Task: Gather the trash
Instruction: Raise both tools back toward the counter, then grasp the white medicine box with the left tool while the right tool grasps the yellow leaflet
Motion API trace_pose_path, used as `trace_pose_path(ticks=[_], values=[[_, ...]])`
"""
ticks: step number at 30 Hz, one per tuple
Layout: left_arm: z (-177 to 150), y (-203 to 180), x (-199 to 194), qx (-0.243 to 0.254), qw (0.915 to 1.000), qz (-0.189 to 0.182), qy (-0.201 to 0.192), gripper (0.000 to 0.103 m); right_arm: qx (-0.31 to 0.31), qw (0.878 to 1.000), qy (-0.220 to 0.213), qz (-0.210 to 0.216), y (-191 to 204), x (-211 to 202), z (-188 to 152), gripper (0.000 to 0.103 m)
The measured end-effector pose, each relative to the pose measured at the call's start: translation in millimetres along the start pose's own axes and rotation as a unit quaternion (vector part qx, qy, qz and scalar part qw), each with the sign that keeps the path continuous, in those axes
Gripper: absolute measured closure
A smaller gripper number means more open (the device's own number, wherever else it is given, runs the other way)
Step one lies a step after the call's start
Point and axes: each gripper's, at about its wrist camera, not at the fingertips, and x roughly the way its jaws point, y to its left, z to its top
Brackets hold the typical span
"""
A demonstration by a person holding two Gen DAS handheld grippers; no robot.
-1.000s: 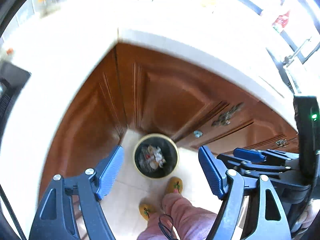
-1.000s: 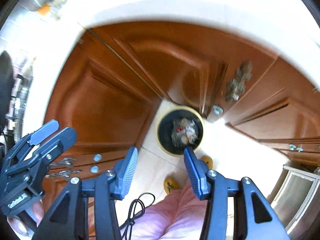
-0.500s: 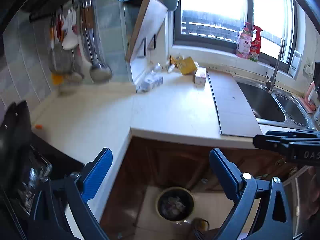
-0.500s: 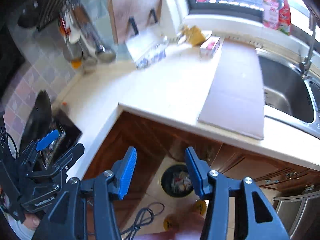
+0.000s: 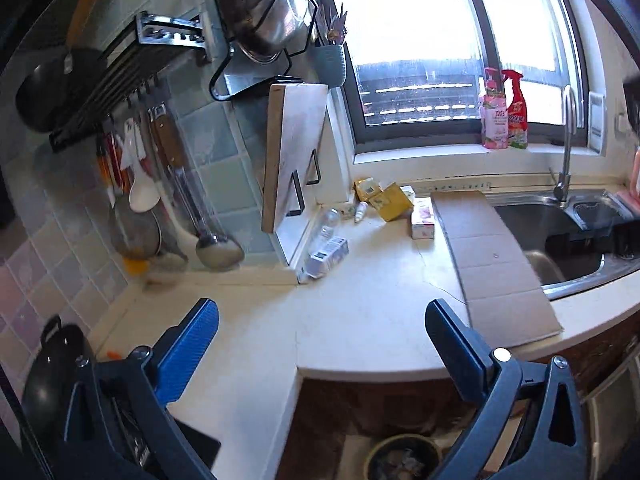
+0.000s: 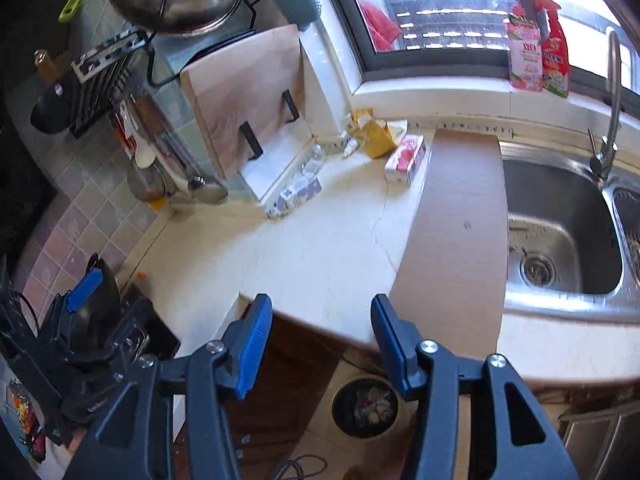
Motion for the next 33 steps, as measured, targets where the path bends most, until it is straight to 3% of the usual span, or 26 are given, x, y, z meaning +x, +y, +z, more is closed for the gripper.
trace_pose_path(ticks=[7,15,21,28,29,32,33], values=[[38.7,-19.6,111.9,0.046,0.9968,0.053,0.038,0.001,-0.006,0.999,-0.011,0.039,-42.7,56.2,105.7,0.051],[61.9,-38.8,245.5,0.078,0.9876,0.075,0.114,0.001,-0.044,0.998,-0.009,0.032,-85.4,172.5,204.6,0.051],[57.6,-47.8,299.7,0.109,0.9795,0.086,0.146,0.001,-0.106,0.993,0.037,-0.022,-95.4,280.5,222.6,0.051],[45.6,-57.4,351.4,0.145,0.9691,0.092,0.177,0.001,-0.178,0.98,0.049,-0.072,-90.9,350.0,219.6,0.051],[44.9,-57.8,359.6,0.147,0.9678,0.093,0.182,0.001,-0.179,0.98,0.054,-0.073,-92.8,357.4,219.5,0.053],[44.6,-57.8,378.1,0.15,0.9656,0.098,0.188,0.001,-0.186,0.978,0.076,-0.054,-93.6,372.9,213.0,0.091],[44.9,-58.0,382.6,0.15,0.9654,0.098,0.19,0.001,-0.188,0.978,0.076,-0.044,-93.5,372.3,208.6,0.095]])
